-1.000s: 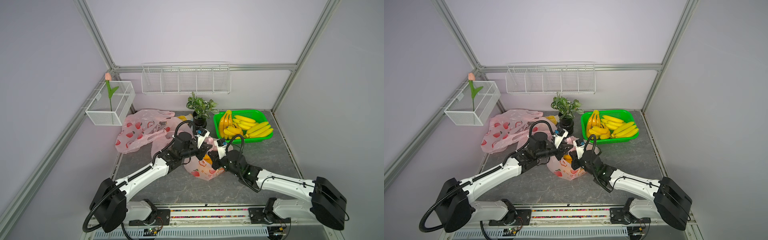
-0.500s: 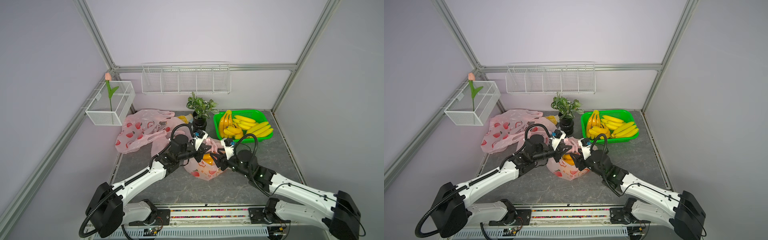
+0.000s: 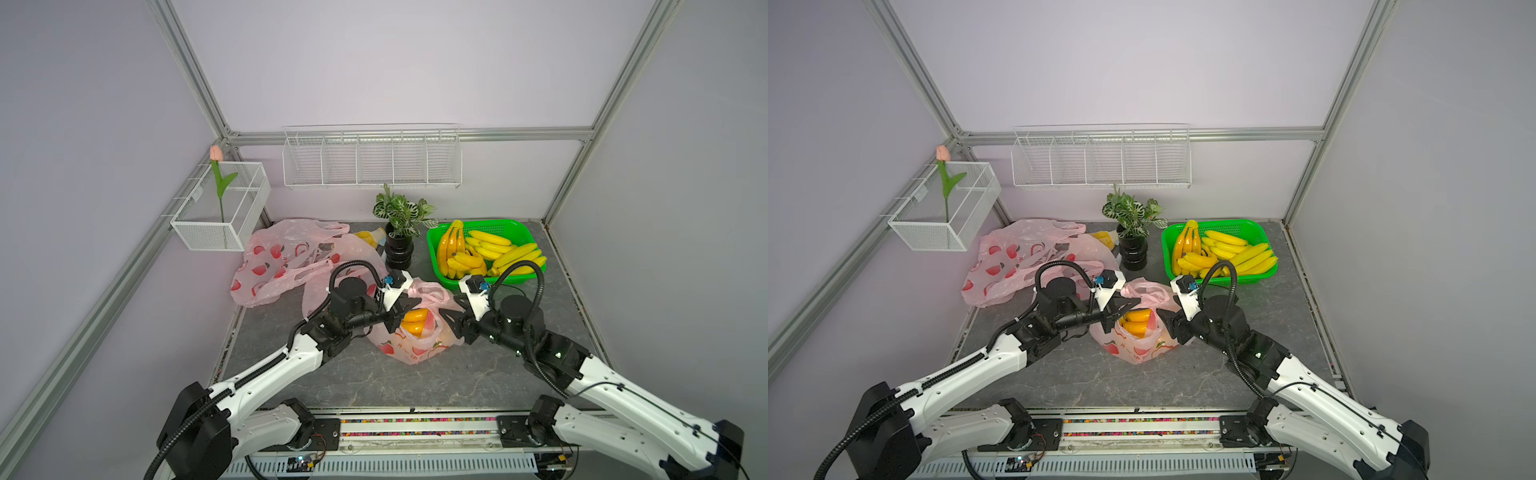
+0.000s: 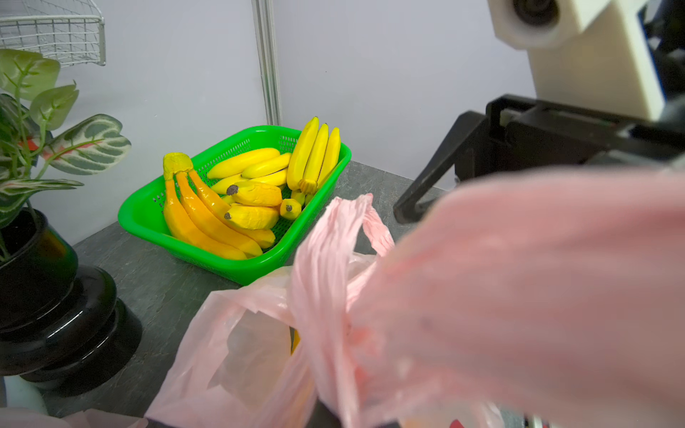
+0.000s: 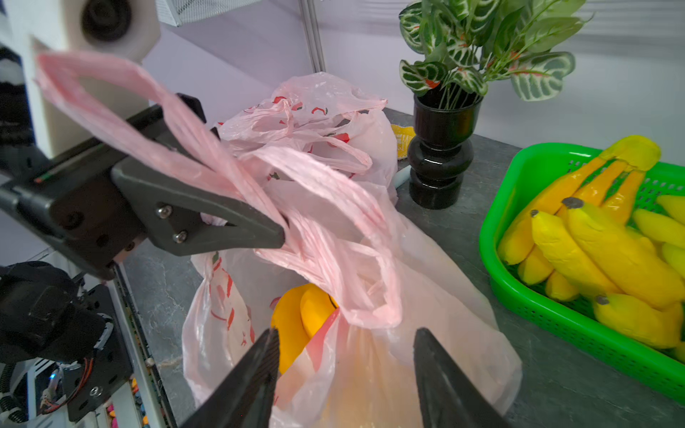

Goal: Place the banana into a plastic bag & tie a knot
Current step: Cross the plastic bag at the center of the board.

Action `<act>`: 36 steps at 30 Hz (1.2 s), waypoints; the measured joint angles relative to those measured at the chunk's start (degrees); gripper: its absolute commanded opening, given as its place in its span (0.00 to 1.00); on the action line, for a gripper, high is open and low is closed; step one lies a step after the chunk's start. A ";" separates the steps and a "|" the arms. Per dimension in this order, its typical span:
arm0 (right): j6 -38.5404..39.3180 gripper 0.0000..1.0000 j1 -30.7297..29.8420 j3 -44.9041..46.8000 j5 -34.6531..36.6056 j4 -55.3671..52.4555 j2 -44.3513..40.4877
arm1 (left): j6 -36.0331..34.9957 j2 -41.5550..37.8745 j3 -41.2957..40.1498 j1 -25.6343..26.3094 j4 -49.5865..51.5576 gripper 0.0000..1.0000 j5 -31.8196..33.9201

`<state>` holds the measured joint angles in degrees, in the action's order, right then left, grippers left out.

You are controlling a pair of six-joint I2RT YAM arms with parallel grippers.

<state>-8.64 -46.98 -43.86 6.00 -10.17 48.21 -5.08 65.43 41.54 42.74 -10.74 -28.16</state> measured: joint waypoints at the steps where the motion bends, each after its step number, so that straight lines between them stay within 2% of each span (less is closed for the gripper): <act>1: 0.13 0.59 0.87 -1.95 1.11 -1.27 -0.02 | -0.20 0.00 -0.02 0.02 0.02 0.00 -0.33; 6: 0.90 0.62 5.14 -10.14 4.07 -3.37 2.01 | -1.18 0.00 -0.04 0.02 0.11 0.00 -1.66; 12: 3.85 0.67 5.75 -17.88 3.96 -5.42 13.60 | -1.51 -0.13 -0.09 0.00 0.31 0.00 -2.36; 16: 6.84 0.67 4.70 -18.25 1.46 -8.63 17.99 | -1.64 -0.52 -0.31 0.00 0.37 0.00 -2.34; 23: 10.91 0.67 -0.92 -17.16 -1.73 -11.41 16.98 | -1.66 -0.94 -0.31 0.00 0.79 0.00 -2.32; 36: 13.03 0.67 -3.91 -15.98 -1.70 -11.50 19.12 | -2.75 -1.01 -0.31 -0.52 2.54 0.00 -3.48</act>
<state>4.38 -50.89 -59.83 4.29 -21.67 67.33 -7.84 64.42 41.23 42.22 -8.21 -31.64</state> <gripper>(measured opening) 0.667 0.040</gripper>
